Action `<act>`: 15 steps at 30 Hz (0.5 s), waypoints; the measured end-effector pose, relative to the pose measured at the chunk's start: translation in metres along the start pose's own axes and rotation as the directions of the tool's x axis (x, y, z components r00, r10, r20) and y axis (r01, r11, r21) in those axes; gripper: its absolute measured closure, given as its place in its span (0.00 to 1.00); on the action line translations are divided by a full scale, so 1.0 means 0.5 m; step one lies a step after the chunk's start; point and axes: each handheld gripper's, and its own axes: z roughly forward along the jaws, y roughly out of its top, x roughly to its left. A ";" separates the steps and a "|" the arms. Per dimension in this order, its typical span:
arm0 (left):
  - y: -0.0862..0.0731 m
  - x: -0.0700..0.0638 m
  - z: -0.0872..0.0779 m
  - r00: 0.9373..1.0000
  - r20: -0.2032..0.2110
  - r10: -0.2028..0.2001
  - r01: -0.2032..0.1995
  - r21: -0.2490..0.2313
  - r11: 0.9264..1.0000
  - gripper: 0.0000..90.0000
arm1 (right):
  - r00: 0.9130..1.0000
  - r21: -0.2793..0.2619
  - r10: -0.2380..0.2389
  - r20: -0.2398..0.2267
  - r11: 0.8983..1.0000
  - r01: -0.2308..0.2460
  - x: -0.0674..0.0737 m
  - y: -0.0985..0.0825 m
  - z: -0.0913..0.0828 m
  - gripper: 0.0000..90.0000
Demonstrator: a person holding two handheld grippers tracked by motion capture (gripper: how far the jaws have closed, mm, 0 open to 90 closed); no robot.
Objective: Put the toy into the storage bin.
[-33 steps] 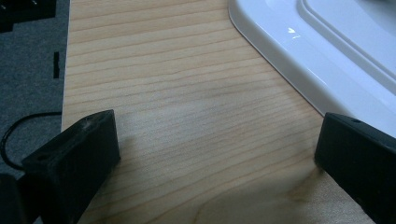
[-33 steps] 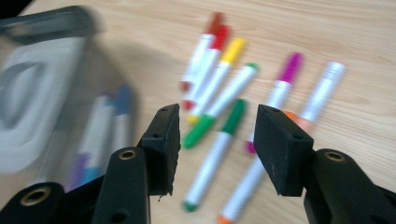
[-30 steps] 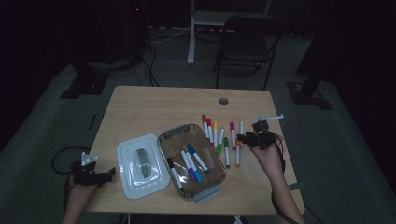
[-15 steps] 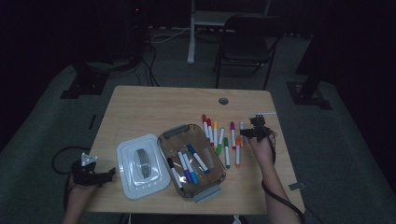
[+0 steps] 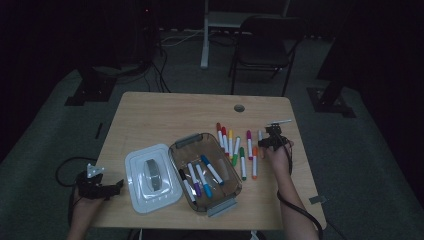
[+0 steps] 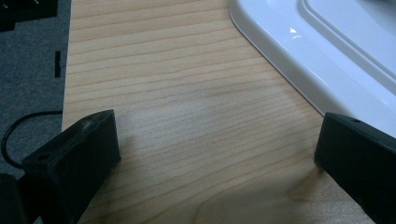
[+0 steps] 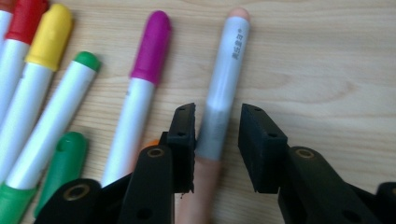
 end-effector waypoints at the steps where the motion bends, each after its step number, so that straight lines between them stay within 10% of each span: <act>1: 0.000 0.000 0.000 1.000 0.000 0.000 0.000 0.000 1.000 0.01 | 1.000 0.000 0.000 0.000 1.000 0.000 0.000 0.000 0.000 0.74; 15: 0.000 0.000 0.000 1.000 0.000 0.000 0.000 0.000 1.000 0.01 | 0.999 -0.018 -0.003 0.048 1.000 0.004 -0.019 -0.017 -0.005 0.85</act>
